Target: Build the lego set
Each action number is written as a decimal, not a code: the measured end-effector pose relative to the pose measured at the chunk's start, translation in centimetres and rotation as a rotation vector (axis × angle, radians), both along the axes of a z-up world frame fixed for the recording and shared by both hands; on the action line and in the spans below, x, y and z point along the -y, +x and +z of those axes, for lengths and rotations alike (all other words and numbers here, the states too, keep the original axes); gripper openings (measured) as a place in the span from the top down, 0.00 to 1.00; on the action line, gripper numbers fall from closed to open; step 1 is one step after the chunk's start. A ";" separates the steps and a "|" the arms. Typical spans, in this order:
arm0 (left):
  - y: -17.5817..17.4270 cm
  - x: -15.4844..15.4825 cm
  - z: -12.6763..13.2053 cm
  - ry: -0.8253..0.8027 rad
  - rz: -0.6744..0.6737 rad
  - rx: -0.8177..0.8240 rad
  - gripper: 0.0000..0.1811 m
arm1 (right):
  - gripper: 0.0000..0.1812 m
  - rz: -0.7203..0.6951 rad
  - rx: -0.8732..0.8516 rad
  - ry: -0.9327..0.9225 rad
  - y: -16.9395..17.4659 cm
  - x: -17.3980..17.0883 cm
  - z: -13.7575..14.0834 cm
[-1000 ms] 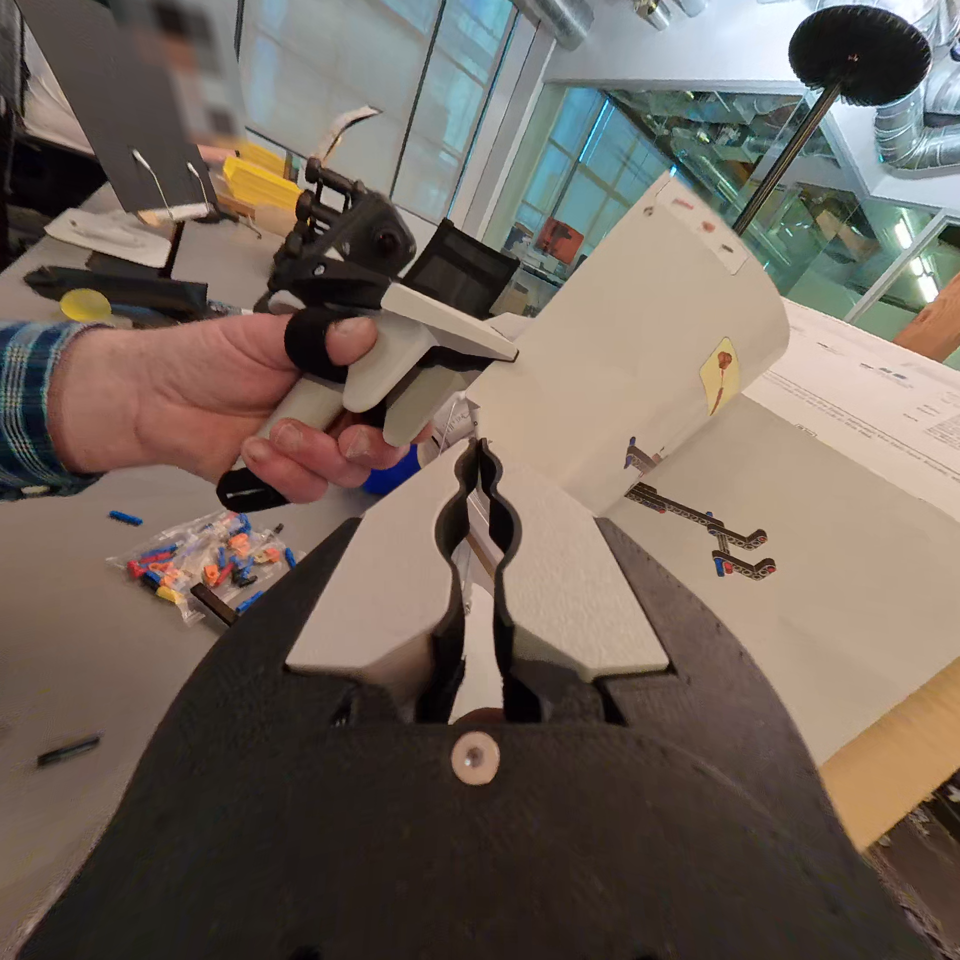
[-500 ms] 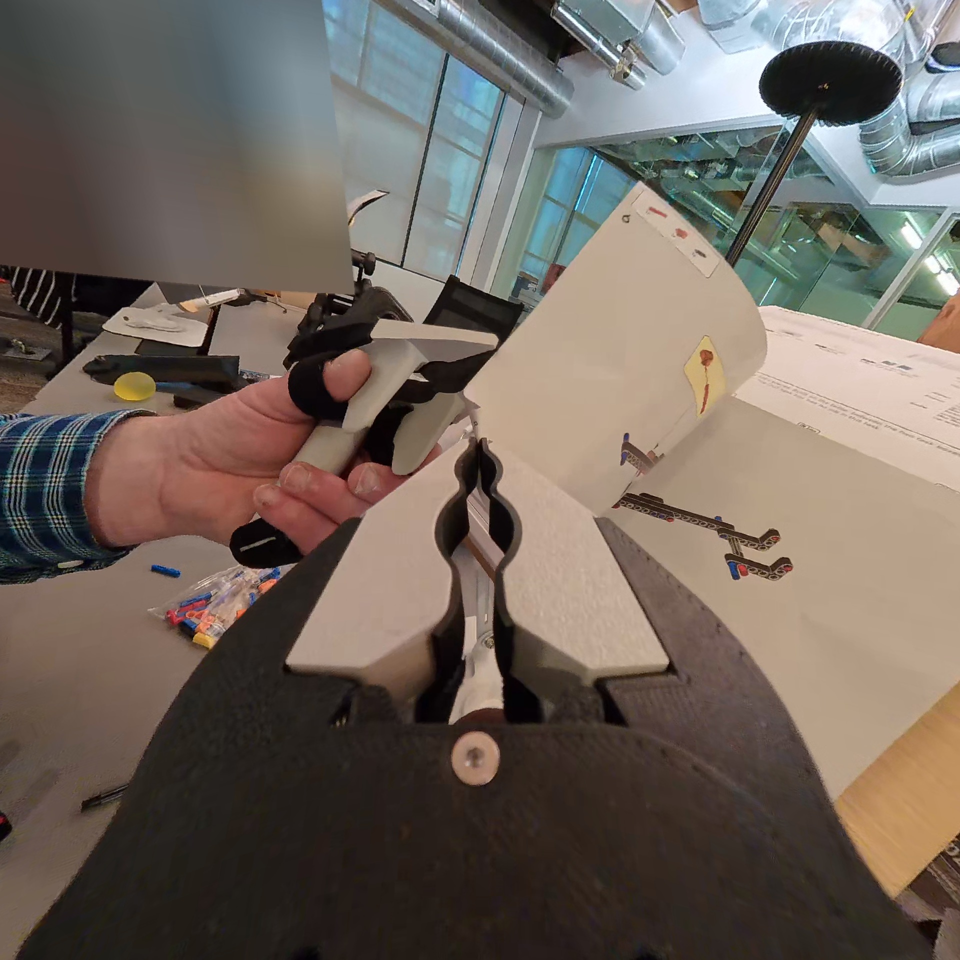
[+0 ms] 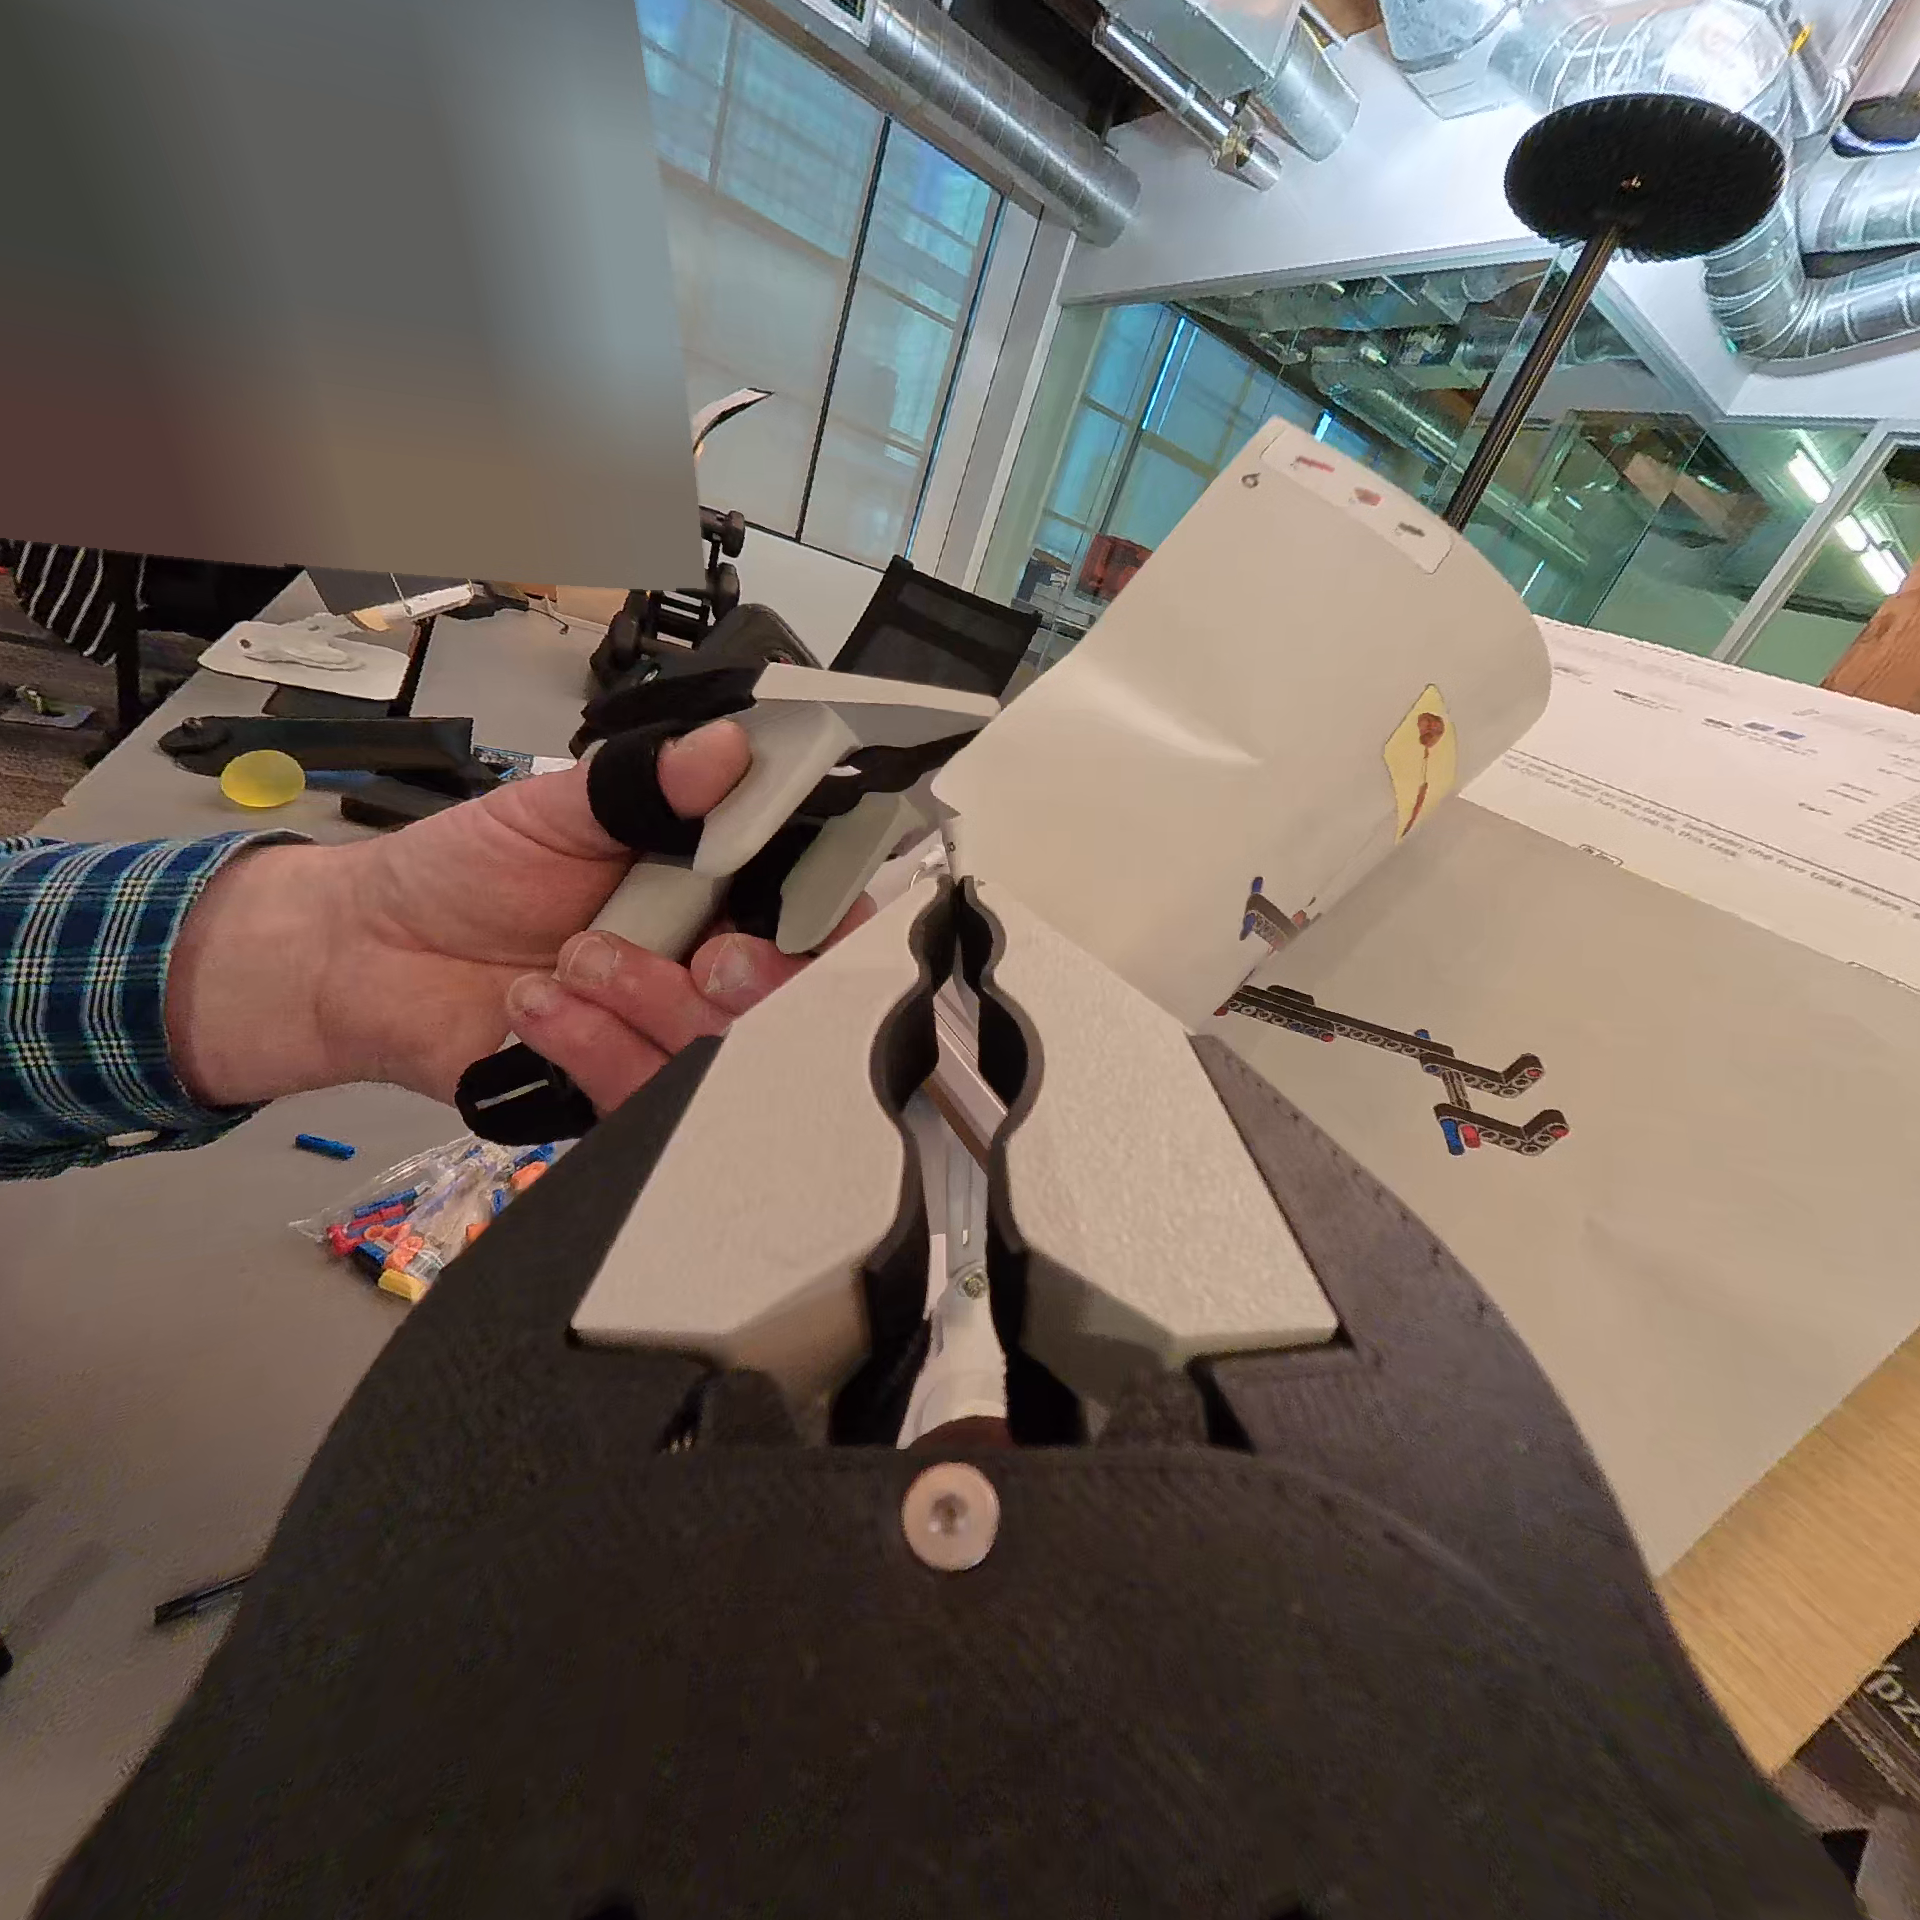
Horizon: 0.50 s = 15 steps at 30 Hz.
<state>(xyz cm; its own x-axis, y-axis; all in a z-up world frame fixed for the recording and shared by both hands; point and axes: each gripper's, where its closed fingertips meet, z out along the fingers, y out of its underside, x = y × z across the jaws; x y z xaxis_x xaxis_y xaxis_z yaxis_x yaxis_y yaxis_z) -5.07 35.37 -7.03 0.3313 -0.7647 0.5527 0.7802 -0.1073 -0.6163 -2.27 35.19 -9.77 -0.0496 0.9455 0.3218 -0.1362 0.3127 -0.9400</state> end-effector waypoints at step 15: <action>1.0 -1.4 -1.1 -0.077 0.091 -0.214 1.00 | 1.00 -0.039 0.024 0.014 0.5 -0.5 -0.4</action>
<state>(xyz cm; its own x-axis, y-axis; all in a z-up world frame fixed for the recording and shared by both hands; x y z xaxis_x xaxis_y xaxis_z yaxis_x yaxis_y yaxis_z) -4.09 36.78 -8.11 0.5122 -0.6850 0.5182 0.6416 -0.0959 -0.7610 -1.80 35.69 -10.21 -0.0202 0.9423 0.3343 -0.1008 0.3307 -0.9383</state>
